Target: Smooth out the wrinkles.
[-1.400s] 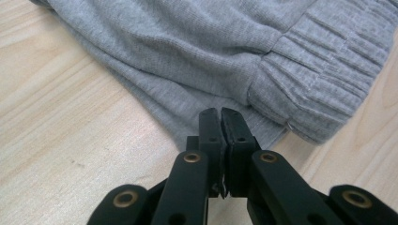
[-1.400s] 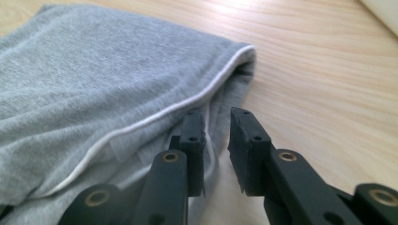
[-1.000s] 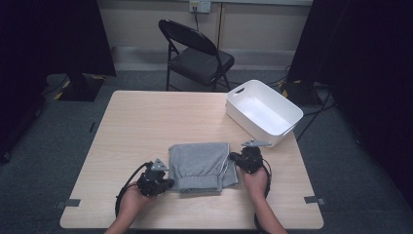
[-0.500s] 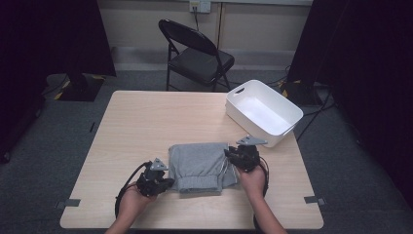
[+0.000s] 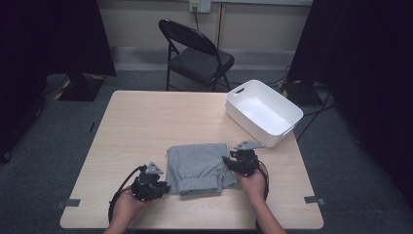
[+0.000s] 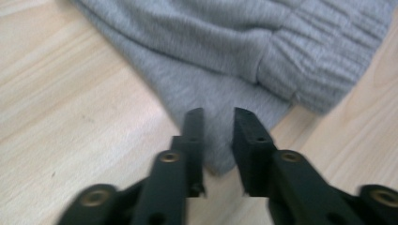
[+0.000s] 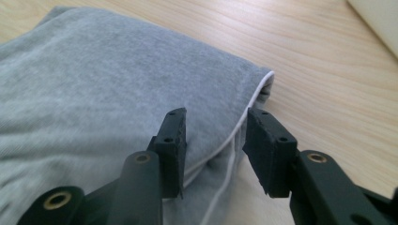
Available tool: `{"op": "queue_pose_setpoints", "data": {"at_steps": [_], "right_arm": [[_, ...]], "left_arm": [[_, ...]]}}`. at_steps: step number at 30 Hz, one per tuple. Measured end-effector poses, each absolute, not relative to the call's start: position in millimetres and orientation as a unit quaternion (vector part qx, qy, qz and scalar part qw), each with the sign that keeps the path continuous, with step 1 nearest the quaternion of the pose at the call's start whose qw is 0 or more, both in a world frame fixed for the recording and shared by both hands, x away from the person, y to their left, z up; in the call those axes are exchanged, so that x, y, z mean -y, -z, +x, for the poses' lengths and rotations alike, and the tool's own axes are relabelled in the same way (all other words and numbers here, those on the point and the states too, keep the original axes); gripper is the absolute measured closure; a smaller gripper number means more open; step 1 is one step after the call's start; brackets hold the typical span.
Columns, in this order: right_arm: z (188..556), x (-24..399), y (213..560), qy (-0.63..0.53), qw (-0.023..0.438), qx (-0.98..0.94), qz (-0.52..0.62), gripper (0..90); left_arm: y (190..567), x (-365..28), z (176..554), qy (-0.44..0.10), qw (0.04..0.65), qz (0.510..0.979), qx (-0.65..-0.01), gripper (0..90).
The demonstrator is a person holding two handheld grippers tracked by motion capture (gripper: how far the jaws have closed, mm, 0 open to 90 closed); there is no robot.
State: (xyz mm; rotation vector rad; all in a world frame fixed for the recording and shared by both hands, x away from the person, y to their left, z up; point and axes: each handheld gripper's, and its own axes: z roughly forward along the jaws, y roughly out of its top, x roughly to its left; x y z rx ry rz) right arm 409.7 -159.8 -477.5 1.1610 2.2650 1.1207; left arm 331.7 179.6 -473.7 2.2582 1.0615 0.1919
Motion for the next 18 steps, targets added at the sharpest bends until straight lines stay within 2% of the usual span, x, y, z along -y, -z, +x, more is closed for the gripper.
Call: {"op": "queue_pose_setpoints", "data": {"at_steps": [4, 7, 10, 13, 18], "right_arm": [[394.7, 165.1, 476.7, -0.397, 0.175, -0.812, 0.391, 52.0], [383.4, 168.3, 479.8, -0.383, 0.174, -0.824, 0.380, 45.9], [373.3, 181.5, 482.2, -0.385, 0.188, -0.818, 0.385, 42.0], [371.5, 186.9, 483.5, -0.378, 0.174, -0.820, 0.392, 42.4], [370.6, 184.8, 494.3, -0.360, 0.156, -0.834, 0.387, 45.1]], "left_arm": [[473.0, -181.3, 330.0, -0.084, 0.302, 0.866, -0.390, 61.6], [472.2, -182.9, 330.8, -0.099, 0.301, 0.870, -0.378, 50.6], [466.6, -188.7, 335.8, -0.117, 0.328, 0.851, -0.392, 34.2], [468.4, -190.4, 342.0, -0.135, 0.349, 0.840, -0.394, 30.7], [482.8, -185.1, 344.8, -0.152, 0.329, 0.851, -0.380, 31.7]]}}
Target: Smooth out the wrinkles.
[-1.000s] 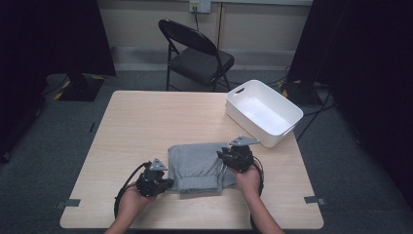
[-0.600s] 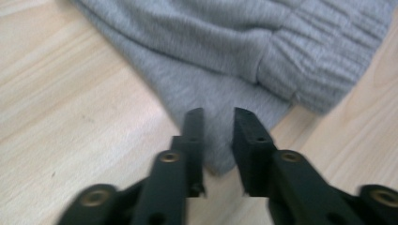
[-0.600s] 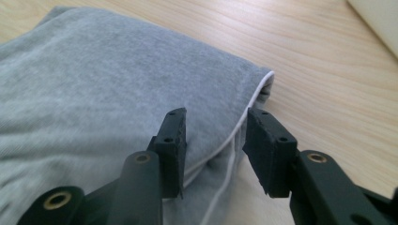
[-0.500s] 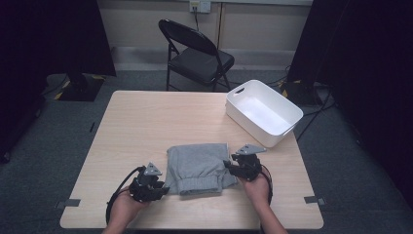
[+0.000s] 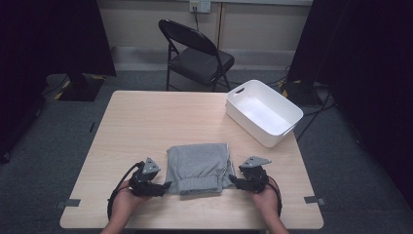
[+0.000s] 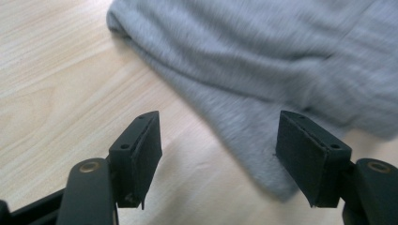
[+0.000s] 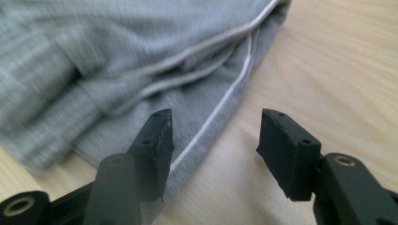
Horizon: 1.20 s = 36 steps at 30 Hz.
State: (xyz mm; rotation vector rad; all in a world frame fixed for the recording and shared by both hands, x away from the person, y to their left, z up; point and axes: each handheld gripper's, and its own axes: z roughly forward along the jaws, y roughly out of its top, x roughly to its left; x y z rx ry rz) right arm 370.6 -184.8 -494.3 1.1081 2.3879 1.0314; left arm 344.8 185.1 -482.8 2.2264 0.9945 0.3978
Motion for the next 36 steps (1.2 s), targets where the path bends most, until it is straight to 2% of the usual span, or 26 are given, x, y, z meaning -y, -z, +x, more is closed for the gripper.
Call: {"op": "queue_pose_setpoints", "data": {"at_steps": [2, 3, 6, 7, 13, 22, 32, 36], "right_arm": [[370.0, 184.9, 494.0, -0.359, 0.158, -0.835, 0.387, 45.2], [367.2, 184.2, 493.6, -0.356, 0.164, -0.840, 0.375, 48.1], [365.3, 186.0, 494.2, -0.358, 0.153, -0.835, 0.388, 48.4], [362.3, 187.7, 494.6, -0.362, 0.149, -0.835, 0.387, 48.8], [341.8, 190.7, 492.7, -0.354, 0.143, -0.843, 0.379, 48.5], [314.4, 198.4, 494.0, -0.362, 0.146, -0.839, 0.379, 47.3], [305.7, 202.9, 497.0, -0.378, 0.146, -0.833, 0.377, 45.2], [302.3, 205.2, 495.4, -0.377, 0.137, -0.831, 0.385, 38.4]], "left_arm": [[487.8, -184.4, 346.2, -0.148, 0.321, 0.853, -0.384, 34.3], [487.3, -185.6, 346.6, -0.135, 0.318, 0.854, -0.389, 36.9], [485.2, -186.1, 345.3, -0.127, 0.310, 0.860, -0.386, 40.5], [483.4, -185.4, 342.3, -0.126, 0.303, 0.865, -0.380, 44.1], [480.3, -180.2, 331.9, -0.121, 0.290, 0.878, -0.360, 48.3], [481.2, -177.4, 313.0, -0.114, 0.299, 0.880, -0.351, 47.2], [482.9, -179.0, 302.7, -0.112, 0.309, 0.873, -0.359, 46.3], [483.3, -179.6, 299.4, -0.124, 0.309, 0.874, -0.353, 41.3]]}}
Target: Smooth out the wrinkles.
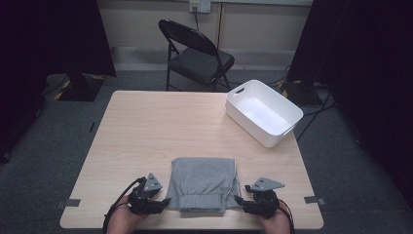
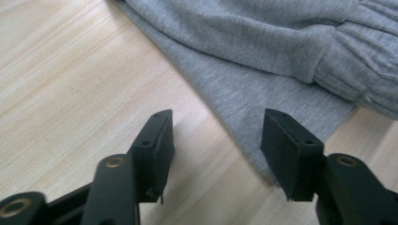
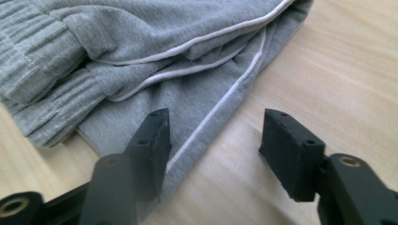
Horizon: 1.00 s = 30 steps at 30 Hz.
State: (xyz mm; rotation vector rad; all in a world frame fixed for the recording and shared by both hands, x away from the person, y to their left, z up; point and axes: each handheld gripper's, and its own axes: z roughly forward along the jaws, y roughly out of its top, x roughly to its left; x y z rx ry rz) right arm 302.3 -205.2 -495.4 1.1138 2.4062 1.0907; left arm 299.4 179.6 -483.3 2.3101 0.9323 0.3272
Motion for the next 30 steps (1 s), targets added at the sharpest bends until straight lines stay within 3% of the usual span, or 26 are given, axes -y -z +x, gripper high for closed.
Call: {"op": "queue_pose_setpoints", "data": {"at_steps": [3, 6, 13, 19, 30], "right_arm": [[303.0, 218.0, 488.3, -0.392, 0.154, -0.823, 0.381, 26.3], [306.2, 230.4, 483.2, -0.398, 0.160, -0.816, 0.388, 22.2], [315.7, 246.3, 489.2, -0.390, 0.169, -0.809, 0.405, 17.3], [322.0, 245.9, 500.4, -0.355, 0.180, -0.828, 0.396, 16.0], [322.0, 246.4, 502.0, -0.349, 0.185, -0.811, 0.431, 11.3]], "left_arm": [[480.5, -184.4, 301.0, -0.129, 0.326, 0.871, -0.345, 28.9], [478.0, -188.4, 305.3, -0.131, 0.343, 0.865, -0.343, 21.2], [477.1, -199.2, 330.0, -0.138, 0.361, 0.859, -0.335, 17.0], [485.5, -212.1, 348.6, -0.151, 0.339, 0.860, -0.350, 15.7], [496.0, -225.1, 356.9, -0.159, 0.343, 0.865, -0.329, 15.2]]}}
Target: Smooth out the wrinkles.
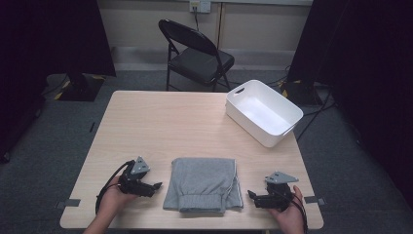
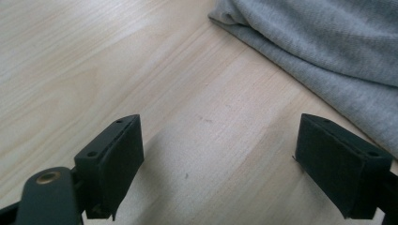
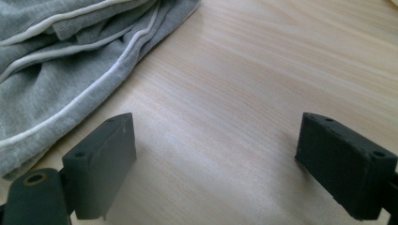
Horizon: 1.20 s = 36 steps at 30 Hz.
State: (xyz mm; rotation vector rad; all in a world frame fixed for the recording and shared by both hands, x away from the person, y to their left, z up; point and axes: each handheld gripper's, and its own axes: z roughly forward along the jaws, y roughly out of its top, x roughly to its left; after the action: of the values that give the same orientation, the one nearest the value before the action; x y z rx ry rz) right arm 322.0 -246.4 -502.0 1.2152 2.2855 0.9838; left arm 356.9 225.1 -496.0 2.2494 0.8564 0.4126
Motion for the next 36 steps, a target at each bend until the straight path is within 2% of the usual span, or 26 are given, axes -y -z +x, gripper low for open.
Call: {"op": "queue_pose_setpoints", "data": {"at_steps": [5, 11, 16, 19, 36], "right_arm": [[321.3, 245.7, 502.0, -0.347, 0.188, -0.810, 0.434, 11.3], [320.5, 245.2, 502.0, -0.348, 0.188, -0.806, 0.440, 11.7], [321.1, 244.1, 500.4, -0.343, 0.185, -0.805, 0.447, 13.2], [324.8, 248.5, 495.9, -0.354, 0.159, -0.803, 0.452, 14.7], [375.1, 245.8, 452.3, -0.382, 0.166, -0.791, 0.448, 14.6]], "left_arm": [[500.4, -229.2, 360.1, -0.135, 0.362, 0.858, -0.337, 14.5], [504.5, -229.3, 361.4, -0.132, 0.361, 0.861, -0.332, 0.1], [504.5, -229.4, 361.3, -0.132, 0.362, 0.861, -0.332, 0.0], [504.5, -229.4, 361.4, -0.132, 0.361, 0.861, -0.332, 0.0], [504.5, -229.4, 361.3, -0.132, 0.362, 0.861, -0.332, 0.0]]}}
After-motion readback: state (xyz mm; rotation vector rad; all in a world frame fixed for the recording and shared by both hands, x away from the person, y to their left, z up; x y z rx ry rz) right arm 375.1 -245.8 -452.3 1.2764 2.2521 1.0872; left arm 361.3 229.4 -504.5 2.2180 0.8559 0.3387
